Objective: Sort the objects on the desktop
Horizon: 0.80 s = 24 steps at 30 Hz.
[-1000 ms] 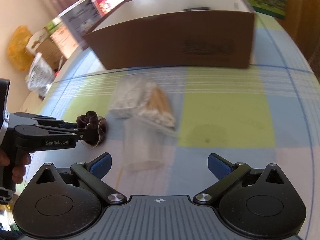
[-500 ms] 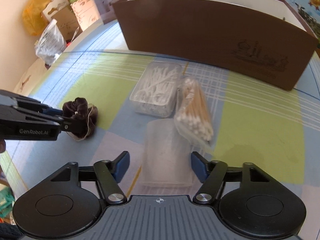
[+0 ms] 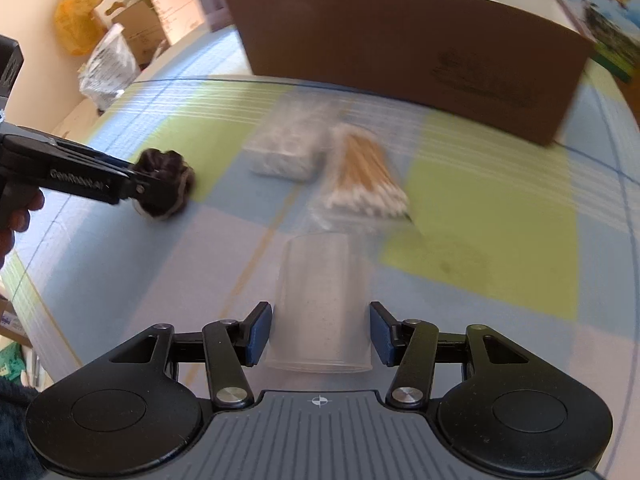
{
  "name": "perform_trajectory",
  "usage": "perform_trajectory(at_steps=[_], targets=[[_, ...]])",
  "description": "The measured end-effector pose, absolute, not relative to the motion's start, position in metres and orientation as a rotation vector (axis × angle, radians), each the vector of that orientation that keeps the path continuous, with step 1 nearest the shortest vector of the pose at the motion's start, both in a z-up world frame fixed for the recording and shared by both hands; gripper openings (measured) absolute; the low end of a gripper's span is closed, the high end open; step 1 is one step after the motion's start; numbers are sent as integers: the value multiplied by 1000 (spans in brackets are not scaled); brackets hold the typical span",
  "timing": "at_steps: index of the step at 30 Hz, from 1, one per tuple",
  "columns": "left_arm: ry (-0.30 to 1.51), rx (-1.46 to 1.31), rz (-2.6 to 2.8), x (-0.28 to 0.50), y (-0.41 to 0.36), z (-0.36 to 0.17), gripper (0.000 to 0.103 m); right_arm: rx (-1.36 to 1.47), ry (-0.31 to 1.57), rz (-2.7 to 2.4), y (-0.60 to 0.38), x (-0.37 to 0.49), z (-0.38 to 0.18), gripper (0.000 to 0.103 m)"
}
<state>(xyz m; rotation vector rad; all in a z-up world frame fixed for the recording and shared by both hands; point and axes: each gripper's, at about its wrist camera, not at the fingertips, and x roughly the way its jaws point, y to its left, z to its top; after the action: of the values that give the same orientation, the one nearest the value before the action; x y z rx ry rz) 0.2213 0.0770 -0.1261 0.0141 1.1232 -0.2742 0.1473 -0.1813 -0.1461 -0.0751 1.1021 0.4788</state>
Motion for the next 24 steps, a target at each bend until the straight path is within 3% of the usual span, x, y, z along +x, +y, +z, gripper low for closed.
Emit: perform_trajectory(at_steps=[6, 11, 15, 24], targets=[[1117, 67, -292, 224, 66, -131, 56, -28, 1101, 370, -217, 133, -143, 50], [1104, 146, -272, 224, 52, -136, 46, 25, 1081, 255, -245, 138, -142, 50], [1090, 165, -292, 220, 40, -135, 26, 55, 1053, 203, -259, 145, -141, 50], [1078, 179, -377, 203, 2, -134, 27, 44, 1025, 165, -264, 161, -144, 50]])
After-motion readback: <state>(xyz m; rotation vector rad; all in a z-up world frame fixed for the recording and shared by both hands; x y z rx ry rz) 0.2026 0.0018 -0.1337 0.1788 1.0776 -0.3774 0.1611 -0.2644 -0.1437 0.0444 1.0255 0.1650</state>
